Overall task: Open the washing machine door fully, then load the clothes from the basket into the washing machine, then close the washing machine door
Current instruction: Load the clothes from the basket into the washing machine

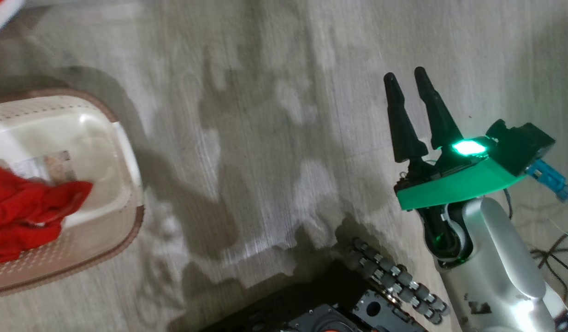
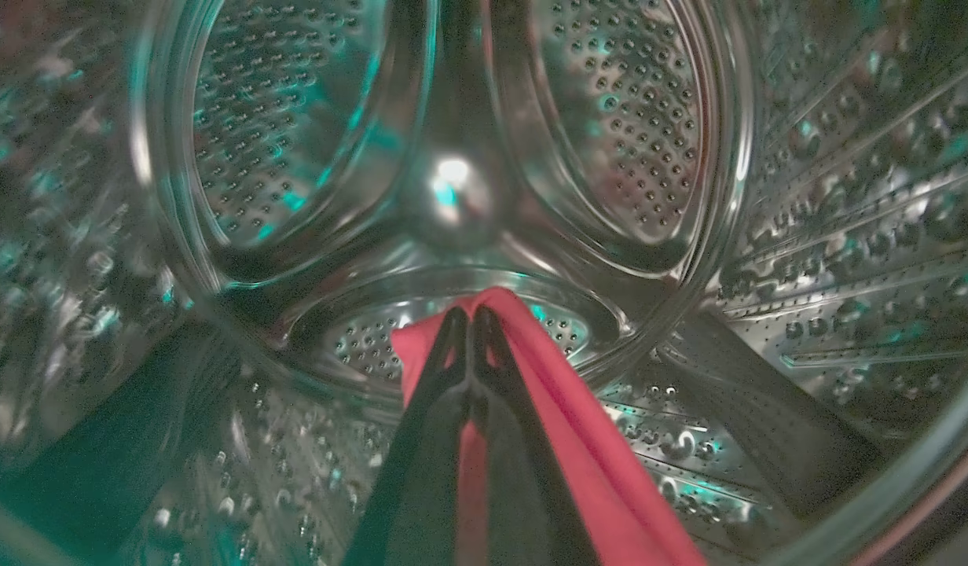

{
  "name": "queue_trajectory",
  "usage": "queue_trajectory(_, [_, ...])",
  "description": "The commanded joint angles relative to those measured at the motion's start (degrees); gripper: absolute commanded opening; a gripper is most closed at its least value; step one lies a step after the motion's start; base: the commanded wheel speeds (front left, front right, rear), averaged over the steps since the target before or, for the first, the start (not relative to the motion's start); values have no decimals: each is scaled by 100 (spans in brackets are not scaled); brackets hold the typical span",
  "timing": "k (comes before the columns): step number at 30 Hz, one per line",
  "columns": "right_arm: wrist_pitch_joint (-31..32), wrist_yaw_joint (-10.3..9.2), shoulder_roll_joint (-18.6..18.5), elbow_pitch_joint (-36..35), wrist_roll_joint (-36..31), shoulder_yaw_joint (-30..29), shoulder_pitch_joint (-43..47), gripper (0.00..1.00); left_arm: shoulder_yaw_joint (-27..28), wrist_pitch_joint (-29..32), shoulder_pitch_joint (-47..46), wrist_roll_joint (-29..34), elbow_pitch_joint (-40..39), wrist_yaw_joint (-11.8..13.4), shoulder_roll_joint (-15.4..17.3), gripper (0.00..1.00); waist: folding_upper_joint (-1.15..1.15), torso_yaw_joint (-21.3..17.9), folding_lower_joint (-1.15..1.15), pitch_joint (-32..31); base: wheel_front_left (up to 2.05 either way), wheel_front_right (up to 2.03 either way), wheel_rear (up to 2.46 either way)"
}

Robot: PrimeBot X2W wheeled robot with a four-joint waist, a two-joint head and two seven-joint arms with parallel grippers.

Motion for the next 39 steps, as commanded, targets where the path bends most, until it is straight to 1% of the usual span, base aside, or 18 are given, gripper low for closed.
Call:
queue_trajectory(1, [-52,1,23,-135,83,135,83,100,-242,-13,-350,279,-38,-16,423,0,0,-176,-1,180,0,0,0])
queue_trajectory(2, [-52,1,24,-122,111,175,81,100,-391,-11,-494,359,85,-26,448,0,0,-205,-1,200,0,0,0])
queue_trajectory(3, [-52,1,24,-122,111,175,81,100,-391,-11,-494,359,85,-26,448,0,0,-205,-1,200,0,0,0])
queue_trajectory(6, [-52,1,24,-101,184,271,57,100,-500,-16,-1051,386,304,-1,438,0,0,-290,-1,254,0,0,0])
queue_trajectory(8, [-52,1,24,-99,242,303,41,100,-441,-22,-1427,333,269,160,415,0,0,-342,-1,277,0,0,0])
queue_trajectory(10, [-52,1,24,-96,291,307,32,100,-391,-24,-1650,289,-28,391,399,0,0,-375,-1,288,0,0,0])
queue_trajectory(12, [-52,1,24,-63,315,277,19,100,-431,-25,-1713,298,-283,539,426,0,0,-382,-1,301,0,0,0])
queue_trajectory(15, [-52,1,24,-16,323,270,8,100,-619,-26,-1578,317,-205,501,428,0,0,-375,-1,281,0,0,0])
queue_trajectory(18, [-52,1,24,-21,349,307,-8,100,-695,-26,-1525,269,-2,514,419,0,0,-391,-1,298,0,0,0])
queue_trajectory(22, [-52,1,24,-19,374,354,-6,100,-911,-26,-1468,254,720,296,374,0,0,-429,-1,329,0,0,0])
queue_trajectory(28, [-52,1,24,-3,412,423,-17,100,-1135,37,-1725,300,1583,194,284,0,0,-519,-1,405,0,0,0])
queue_trajectory(33, [-52,1,25,-2,462,493,-23,100,-1243,133,-1996,352,2054,237,274,0,0,-589,-1,433,0,0,0])
queue_trajectory(35, [-52,1,25,10,473,509,-25,100,-1246,125,-2101,338,2181,306,248,0,0,-604,-1,437,0,0,0])
queue_trajectory(36, [-52,1,25,17,475,510,-27,100,-1260,118,-2144,344,2236,350,235,100,0,-605,-1,438,0,0,0])
queue_trajectory(39, [-52,1,25,32,487,496,-36,100,-1318,94,-2253,341,2376,365,161,100,0,-595,-1,431,0,0,0])
